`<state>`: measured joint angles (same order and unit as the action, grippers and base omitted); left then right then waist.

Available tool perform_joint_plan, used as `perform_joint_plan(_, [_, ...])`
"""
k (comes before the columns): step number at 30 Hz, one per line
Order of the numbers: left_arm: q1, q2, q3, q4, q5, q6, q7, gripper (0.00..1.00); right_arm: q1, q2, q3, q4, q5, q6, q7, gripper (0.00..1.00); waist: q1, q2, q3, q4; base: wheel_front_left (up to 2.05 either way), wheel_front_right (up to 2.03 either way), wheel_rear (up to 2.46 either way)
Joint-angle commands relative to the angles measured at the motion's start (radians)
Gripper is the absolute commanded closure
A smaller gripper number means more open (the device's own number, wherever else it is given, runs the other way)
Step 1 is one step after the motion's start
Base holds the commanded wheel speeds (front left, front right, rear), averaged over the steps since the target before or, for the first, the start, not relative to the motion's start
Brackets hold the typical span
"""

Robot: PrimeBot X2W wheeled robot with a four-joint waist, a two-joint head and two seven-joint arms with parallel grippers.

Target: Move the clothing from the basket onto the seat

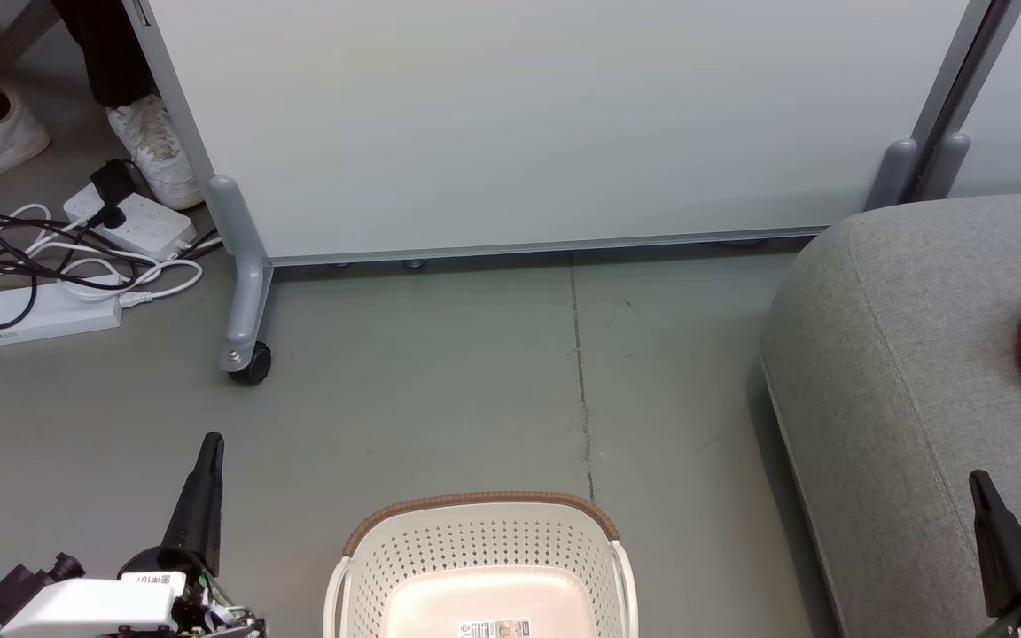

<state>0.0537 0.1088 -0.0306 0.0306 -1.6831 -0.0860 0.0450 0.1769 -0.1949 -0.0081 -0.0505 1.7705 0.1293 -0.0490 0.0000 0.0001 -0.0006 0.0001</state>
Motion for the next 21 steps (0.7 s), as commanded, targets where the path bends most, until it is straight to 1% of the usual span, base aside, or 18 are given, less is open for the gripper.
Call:
perform_joint_plan(1, [0.004,0.002,0.006,-0.004,0.000,-0.005,0.005,1.00,0.010,-0.007,0.000,-0.005,0.008,0.002,-0.001,1.00,0.0000,-0.0001,0.000,0.000,0.00,0.00,0.00])
perform_joint_plan(21, [0.004,-0.001,0.009,-0.004,0.004,-0.004,0.007,1.00,0.011,-0.018,0.010,-0.008,0.016,0.002,-0.013,1.00,0.0000,-0.0001,0.000,0.000,0.00,0.00,0.00])
